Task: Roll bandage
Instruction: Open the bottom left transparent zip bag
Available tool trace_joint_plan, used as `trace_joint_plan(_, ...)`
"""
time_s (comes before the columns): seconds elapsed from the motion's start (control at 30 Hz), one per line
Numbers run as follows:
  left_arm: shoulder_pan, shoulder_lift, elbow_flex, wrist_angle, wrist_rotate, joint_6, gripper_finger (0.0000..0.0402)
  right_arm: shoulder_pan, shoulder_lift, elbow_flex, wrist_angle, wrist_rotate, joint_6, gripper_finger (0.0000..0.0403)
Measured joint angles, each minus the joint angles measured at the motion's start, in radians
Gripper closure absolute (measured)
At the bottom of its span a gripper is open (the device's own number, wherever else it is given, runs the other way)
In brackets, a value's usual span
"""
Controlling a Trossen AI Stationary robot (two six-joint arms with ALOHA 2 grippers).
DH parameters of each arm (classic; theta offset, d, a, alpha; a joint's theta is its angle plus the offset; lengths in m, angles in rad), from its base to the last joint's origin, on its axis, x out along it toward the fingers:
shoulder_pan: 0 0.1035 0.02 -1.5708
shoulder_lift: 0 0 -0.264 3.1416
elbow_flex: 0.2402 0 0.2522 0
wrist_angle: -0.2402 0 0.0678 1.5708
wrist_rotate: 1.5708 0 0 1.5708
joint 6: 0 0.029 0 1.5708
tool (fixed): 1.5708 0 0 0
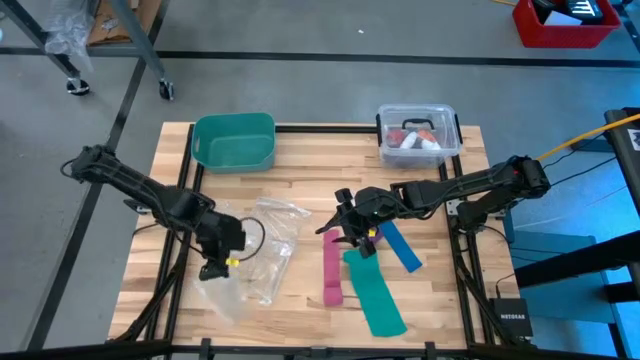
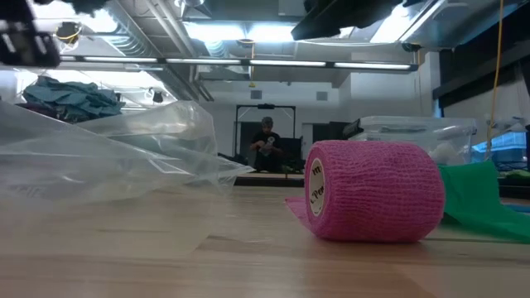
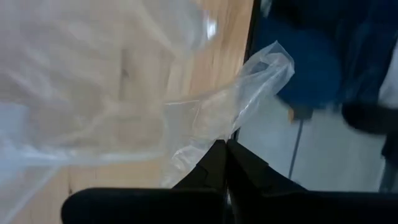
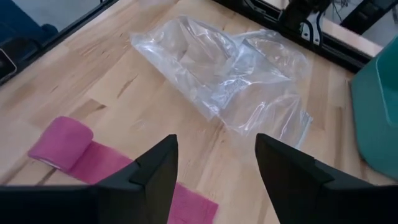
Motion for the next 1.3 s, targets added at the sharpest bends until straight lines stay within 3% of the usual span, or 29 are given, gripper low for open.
trace_joint_plan(0.23,0.066,-0.132,0.003,0.063,-0.168,-0.119,0.0401,0.0,0.0,0.0,0.001,0.001,-0.04,0.0185)
trace_joint_plan(0.47,0.121,-0.214,0.003,0.207,-0.295,-0.135,0.0401,0.0,0.0,0.0,0.077,0.006,-0.058,0.0185)
trace_joint_plan(0.83,0.225,-0.229,0.003,0.233,-0.394,-0.155,0.0401,0.01,0.0,0.0,0.106,0.156,-0.227,0.0185)
trace_joint_plan(1.03,0.298,-0.229,0.003,0.31,-0.426,-0.204,0.0401,0.061,0.0,0.0,0.106,0.32,-0.5,0.0185)
trace_joint_plan(1.3,0.415,-0.228,0.003,0.479,-0.447,-0.214,0.0401,0.121,0.0,0.0,0.109,0.698,-0.938,0.0185)
